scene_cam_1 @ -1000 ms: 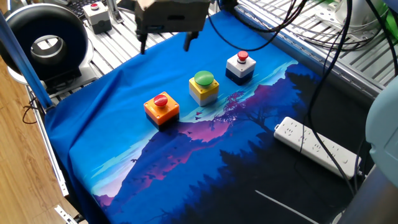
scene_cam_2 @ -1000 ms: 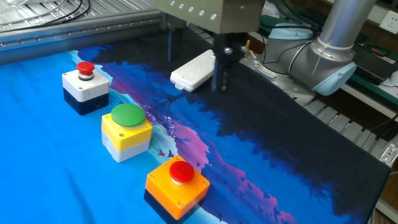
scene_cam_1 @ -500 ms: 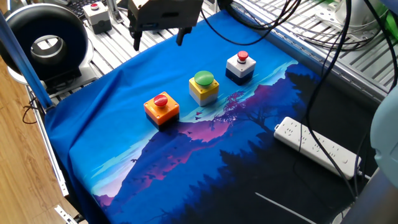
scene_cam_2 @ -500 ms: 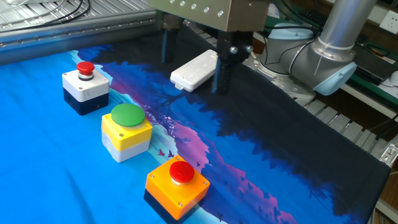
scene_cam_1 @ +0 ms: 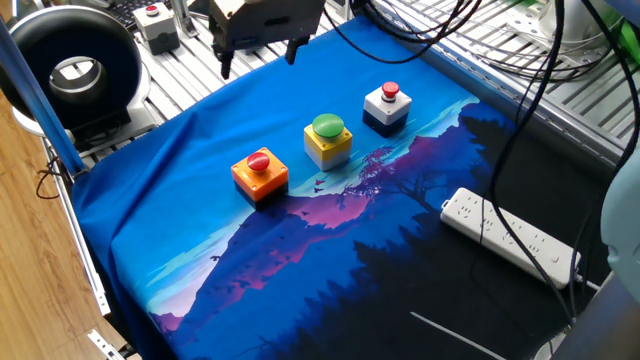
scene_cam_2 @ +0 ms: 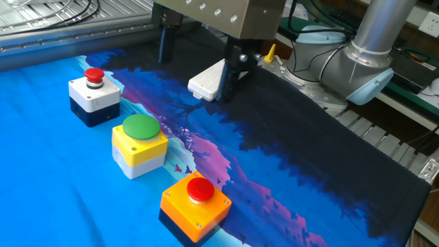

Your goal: Press three buttons from left to right in sequence

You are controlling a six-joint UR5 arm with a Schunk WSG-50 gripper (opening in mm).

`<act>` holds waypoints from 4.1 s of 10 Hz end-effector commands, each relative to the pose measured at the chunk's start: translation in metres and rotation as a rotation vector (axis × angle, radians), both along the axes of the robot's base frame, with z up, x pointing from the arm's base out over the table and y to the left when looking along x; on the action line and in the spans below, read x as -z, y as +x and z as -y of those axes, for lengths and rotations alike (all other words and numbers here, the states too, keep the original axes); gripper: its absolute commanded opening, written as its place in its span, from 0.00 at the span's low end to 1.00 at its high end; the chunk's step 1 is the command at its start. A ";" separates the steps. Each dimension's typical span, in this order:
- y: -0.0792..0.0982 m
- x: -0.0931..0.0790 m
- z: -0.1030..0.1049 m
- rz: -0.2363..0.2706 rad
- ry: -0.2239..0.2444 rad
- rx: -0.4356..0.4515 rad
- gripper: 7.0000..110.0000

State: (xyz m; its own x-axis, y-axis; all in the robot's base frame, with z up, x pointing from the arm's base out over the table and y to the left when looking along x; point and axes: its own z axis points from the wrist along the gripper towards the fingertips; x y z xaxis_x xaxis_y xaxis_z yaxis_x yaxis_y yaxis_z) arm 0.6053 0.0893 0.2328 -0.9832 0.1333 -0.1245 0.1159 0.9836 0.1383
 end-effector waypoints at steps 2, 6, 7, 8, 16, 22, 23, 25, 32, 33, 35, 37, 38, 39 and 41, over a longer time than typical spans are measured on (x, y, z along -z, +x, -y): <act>-0.030 0.008 0.025 -0.128 -0.098 0.009 0.79; -0.033 0.011 0.025 -0.142 -0.103 -0.027 0.00; -0.032 0.012 0.025 -0.142 -0.104 -0.033 0.00; -0.030 0.012 0.024 -0.132 -0.100 -0.051 0.00; -0.013 0.008 0.000 -0.047 -0.071 -0.266 0.00; 0.024 -0.017 0.023 0.116 -0.248 -0.413 0.00; 0.019 -0.029 0.036 0.111 -0.304 -0.479 0.00; 0.012 -0.045 0.032 0.127 -0.287 -0.543 0.00; 0.008 -0.015 0.030 0.049 -0.290 -0.522 0.00; 0.006 -0.010 0.027 0.040 -0.266 -0.511 0.00; -0.002 -0.009 0.023 0.012 -0.225 -0.433 0.00; -0.019 -0.003 0.034 -0.069 -0.209 -0.293 0.00; -0.016 -0.005 0.044 -0.054 -0.217 -0.274 0.00; -0.015 -0.008 0.051 -0.040 -0.225 -0.254 0.00; -0.025 -0.011 0.062 -0.053 -0.207 -0.161 0.00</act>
